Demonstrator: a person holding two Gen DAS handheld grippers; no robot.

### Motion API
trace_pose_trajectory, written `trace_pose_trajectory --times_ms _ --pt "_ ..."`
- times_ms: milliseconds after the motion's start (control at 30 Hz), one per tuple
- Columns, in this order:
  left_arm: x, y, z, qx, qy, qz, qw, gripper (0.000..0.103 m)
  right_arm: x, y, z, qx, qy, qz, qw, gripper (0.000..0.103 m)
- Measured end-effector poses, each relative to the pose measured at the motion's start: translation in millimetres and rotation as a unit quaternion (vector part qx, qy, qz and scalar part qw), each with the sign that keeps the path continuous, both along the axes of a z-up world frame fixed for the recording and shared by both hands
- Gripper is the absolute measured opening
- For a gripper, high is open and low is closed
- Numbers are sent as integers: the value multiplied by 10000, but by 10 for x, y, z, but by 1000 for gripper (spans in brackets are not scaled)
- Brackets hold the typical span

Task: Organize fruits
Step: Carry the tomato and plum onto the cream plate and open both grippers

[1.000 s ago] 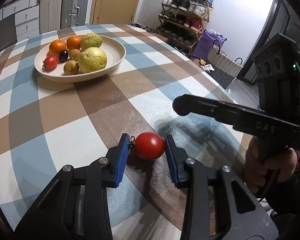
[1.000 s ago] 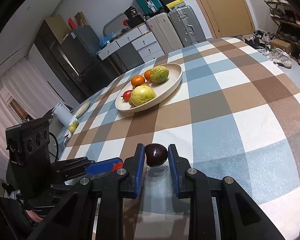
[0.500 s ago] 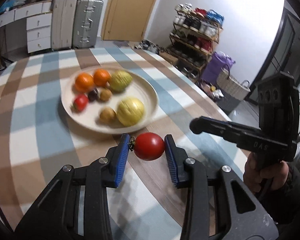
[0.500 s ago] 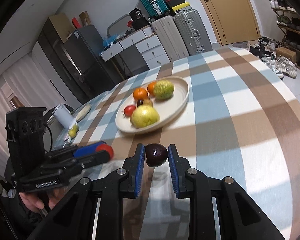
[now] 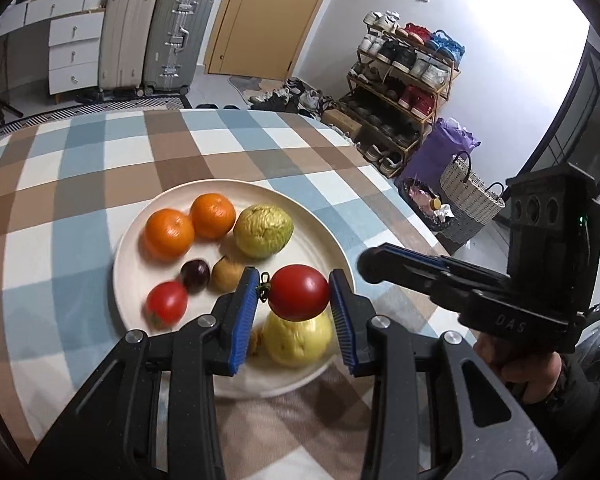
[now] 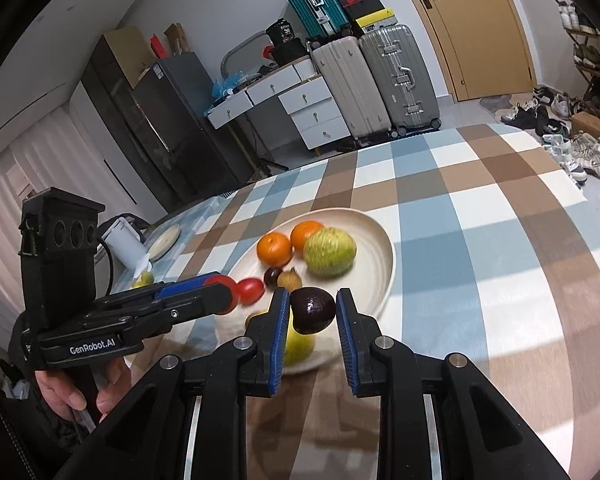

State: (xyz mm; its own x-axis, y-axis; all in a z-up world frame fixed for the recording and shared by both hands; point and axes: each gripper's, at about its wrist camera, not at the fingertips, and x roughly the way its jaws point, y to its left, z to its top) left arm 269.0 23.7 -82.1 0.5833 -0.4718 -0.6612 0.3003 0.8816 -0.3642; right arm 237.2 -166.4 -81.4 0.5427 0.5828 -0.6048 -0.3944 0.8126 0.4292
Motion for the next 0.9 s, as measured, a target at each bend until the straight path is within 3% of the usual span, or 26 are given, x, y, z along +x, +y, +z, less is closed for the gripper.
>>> trace_pose_trajectory --times_ms 333,900 --pt "397 -165 -196 -38 211 -250 9995 33 403 94 -174 52 198 64 9998 24" --pt "480 -232 -341 127 250 -300 9992 33 551 166 -310 49 345 -6 9994 25"
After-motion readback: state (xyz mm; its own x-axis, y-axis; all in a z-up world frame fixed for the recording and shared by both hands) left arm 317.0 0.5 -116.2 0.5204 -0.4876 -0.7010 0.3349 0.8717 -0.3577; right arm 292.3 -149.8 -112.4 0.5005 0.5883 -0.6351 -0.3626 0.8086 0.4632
